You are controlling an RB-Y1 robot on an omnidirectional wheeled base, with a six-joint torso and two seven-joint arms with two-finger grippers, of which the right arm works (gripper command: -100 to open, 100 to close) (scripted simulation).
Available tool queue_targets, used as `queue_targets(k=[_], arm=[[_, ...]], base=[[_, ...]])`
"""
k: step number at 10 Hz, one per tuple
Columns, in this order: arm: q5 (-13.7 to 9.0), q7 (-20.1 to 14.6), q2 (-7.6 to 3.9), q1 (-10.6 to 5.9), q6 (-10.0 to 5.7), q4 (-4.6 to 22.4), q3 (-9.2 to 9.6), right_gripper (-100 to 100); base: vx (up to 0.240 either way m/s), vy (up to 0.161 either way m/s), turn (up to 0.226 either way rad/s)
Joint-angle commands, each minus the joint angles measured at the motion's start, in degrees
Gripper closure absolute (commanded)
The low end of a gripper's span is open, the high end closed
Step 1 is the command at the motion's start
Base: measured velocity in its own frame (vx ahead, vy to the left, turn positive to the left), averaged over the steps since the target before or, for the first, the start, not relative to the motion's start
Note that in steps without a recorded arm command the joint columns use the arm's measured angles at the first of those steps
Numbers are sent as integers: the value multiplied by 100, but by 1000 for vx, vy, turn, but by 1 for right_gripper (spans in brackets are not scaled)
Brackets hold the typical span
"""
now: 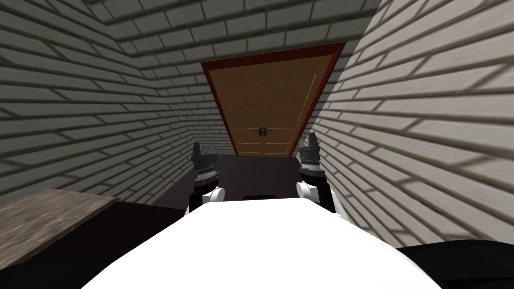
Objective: Pull the door open
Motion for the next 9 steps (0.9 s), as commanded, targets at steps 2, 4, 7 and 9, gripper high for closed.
queue_targets(k=[2,4,7,9], arm=[[34,-118,-60,-39,18,172,-42,-100],[74,-257,-121,-86,39,372,-91,-100],[139,-482,-208,-160,73,698,-171,-100],[191,-661,-269,-220,100,957,-235,-100]], base=[[187,6,20],[214,38,19],[205,20,24],[180,10,30]])
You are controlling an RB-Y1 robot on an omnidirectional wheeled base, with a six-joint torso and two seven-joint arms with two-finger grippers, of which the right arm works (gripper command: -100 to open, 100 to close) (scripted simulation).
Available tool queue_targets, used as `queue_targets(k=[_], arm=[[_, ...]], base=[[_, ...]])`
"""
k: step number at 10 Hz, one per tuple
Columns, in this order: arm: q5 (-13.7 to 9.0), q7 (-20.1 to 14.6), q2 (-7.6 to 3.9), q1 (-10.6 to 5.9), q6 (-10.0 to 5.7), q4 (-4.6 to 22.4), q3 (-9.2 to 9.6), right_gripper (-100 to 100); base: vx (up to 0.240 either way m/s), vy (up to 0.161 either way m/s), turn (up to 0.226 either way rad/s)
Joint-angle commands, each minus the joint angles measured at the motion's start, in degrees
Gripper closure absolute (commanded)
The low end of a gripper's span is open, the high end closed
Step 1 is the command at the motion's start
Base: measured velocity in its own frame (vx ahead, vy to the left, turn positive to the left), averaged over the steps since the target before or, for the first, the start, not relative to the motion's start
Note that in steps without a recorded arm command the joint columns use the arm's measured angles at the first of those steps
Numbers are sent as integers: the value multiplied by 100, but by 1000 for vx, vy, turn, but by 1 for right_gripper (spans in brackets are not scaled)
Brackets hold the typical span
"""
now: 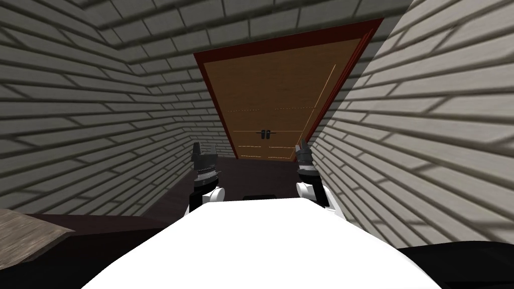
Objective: Pull the door open
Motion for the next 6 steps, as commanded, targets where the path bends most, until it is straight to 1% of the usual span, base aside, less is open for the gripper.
queue_targets(k=[1,3,5,6], arm=[[32,-118,-36,-63,23,174,-43,-100],[60,-214,-68,-95,37,313,-77,-100],[121,-426,-129,-165,69,620,-153,-100],[137,-479,-145,-183,77,697,-172,-100]], base=[[162,11,20],[111,27,15],[148,14,27],[153,33,25]])
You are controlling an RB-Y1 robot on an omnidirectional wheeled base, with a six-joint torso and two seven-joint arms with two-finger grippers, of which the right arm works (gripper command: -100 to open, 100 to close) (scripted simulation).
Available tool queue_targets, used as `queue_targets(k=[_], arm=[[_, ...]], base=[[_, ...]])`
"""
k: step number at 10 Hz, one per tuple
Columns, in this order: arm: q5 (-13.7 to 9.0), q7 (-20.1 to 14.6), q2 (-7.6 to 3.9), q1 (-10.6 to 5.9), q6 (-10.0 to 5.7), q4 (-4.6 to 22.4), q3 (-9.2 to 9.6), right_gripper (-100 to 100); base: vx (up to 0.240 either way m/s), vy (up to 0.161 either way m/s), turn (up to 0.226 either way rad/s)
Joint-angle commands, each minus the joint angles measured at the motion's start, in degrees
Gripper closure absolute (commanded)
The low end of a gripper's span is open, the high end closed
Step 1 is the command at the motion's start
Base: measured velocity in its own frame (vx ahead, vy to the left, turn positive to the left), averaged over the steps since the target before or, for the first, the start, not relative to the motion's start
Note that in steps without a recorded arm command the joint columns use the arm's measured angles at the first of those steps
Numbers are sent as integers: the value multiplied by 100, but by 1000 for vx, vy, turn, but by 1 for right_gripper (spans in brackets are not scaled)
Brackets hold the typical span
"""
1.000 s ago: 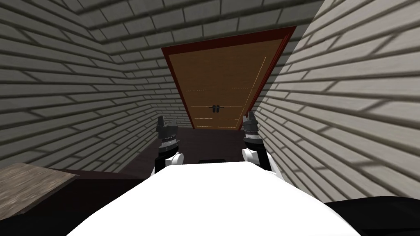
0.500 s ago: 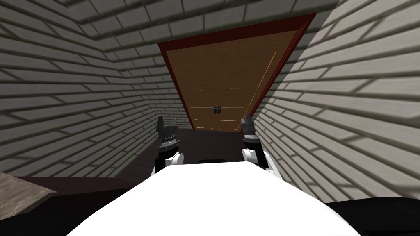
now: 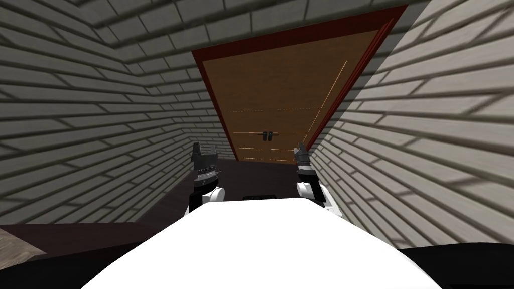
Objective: Pull the door open
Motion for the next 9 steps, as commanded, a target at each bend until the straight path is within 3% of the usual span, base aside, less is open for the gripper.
queue_targets(k=[1,9], arm=[[49,-152,-32,-18,-17,234,-43,-100],[232,-787,-189,-230,79,1154,-269,-100]], base=[[180,35,32],[139,15,26]])
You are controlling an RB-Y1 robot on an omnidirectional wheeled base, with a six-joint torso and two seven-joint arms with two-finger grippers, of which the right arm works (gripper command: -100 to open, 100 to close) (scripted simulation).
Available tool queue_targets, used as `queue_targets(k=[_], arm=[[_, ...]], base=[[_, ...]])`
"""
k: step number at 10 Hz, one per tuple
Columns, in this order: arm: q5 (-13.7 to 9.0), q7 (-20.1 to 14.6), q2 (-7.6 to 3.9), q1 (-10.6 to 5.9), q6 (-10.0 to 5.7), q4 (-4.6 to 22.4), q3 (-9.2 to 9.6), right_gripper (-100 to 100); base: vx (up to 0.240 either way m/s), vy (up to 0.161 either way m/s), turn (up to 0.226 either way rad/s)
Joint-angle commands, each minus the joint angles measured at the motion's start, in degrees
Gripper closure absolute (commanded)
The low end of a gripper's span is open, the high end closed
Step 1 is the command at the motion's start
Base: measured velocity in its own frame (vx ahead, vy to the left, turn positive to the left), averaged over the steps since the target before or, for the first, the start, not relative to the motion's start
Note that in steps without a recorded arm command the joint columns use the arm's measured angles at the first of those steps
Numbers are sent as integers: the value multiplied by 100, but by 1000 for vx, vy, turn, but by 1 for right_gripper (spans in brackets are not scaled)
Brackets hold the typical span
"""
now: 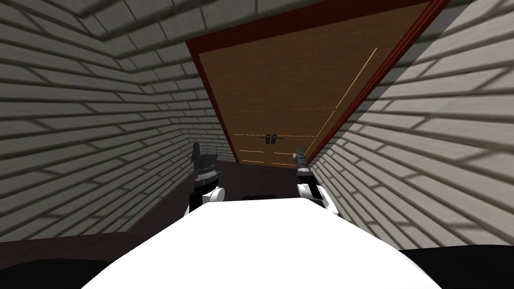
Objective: Pull the door open
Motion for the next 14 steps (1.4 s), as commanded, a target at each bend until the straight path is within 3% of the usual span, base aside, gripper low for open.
queue_targets(k=[1,14], arm=[[32,-140,-38,-39,28,168,-50,-100],[344,-1222,-260,-400,191,1734,-435,-100]], base=[[144,24,29],[155,17,27]])
